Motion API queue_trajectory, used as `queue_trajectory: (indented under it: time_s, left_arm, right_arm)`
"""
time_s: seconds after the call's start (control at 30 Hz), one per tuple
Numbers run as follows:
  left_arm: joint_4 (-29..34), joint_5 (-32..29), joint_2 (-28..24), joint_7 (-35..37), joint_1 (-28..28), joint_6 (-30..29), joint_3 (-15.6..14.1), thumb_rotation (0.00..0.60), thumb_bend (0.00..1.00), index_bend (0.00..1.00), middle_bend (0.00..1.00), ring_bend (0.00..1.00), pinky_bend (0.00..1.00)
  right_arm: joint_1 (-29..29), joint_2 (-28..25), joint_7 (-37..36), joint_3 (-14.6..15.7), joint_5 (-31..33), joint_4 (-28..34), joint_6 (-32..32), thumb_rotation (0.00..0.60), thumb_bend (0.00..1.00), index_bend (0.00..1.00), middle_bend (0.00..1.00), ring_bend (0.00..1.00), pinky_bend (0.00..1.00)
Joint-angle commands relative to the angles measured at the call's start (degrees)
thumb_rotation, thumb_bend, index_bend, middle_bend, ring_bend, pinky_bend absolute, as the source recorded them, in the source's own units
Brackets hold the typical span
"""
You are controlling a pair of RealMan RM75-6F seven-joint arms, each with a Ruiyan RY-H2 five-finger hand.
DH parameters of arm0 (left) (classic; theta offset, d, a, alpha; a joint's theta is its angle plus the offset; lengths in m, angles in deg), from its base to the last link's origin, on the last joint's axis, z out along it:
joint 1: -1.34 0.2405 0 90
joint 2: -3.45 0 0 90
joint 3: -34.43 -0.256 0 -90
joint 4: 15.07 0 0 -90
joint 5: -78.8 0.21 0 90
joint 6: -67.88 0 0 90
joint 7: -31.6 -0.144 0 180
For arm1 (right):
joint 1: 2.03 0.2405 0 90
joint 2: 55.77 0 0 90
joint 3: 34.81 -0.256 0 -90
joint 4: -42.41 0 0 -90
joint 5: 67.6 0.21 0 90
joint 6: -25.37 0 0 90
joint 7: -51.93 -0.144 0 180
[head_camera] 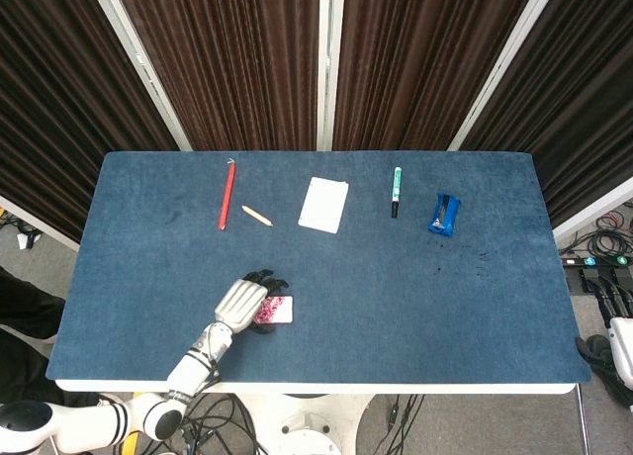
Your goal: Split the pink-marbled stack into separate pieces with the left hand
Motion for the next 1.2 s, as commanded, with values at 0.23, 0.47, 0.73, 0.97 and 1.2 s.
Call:
queue_trajectory:
  time_s: [0.23,0.47,0.73,0.97,1.2]
  left_arm:
    - [-1.0,-0.5,0.5,-0.1,0.0,0.1,-0.2,0.6,0.09,0.26,0.36,0.15,0.22]
    - [-1.3,-0.4,0.6,0.4,0.0,-0.1,-0.3,0.6,0.11,0.27,0.36,0.15,0.22]
    - [-1.6,-0.6,0.7,0.8,0.1,0.0,-0.4,0.6,0.15,0.28,0.36,0.15,0.22]
    - [-2.1,-0.3,1.0,1.4,0.2,-0.2,-0.5,0.6,0.19,0.3,0.38,0.15,0.22]
    - [-2.8,-0.3,1.3,1.9,0.5,-0.4,-0.7,0.6,0.21,0.31,0.4,0.17,0.22]
  right_arm:
    - [0.0,0.0,-0.1,0.0,0.1,-0.1,0.2,0.6,0.22,0.03,0.0,0.0,0.0]
    - [0.0,0.1,0.0,0.0,0.2,-0.2,0.2,0.6,0.22,0.03,0.0,0.0,0.0]
    - [0.0,0.2,-0.1,-0.1,0.5,-0.3,0.4,0.6,0.22,0.03,0.0,0.0,0.0]
    - [0.0,0.2,-0.1,-0.1,0.6,-0.5,0.6,0.6,0.22,0.03,0.0,0.0,0.0]
    - [0.0,0.3,-0.2,-0.2,1.0,-0.6,0.8,0.6,0.22,0.03,0.0,0.0,0.0]
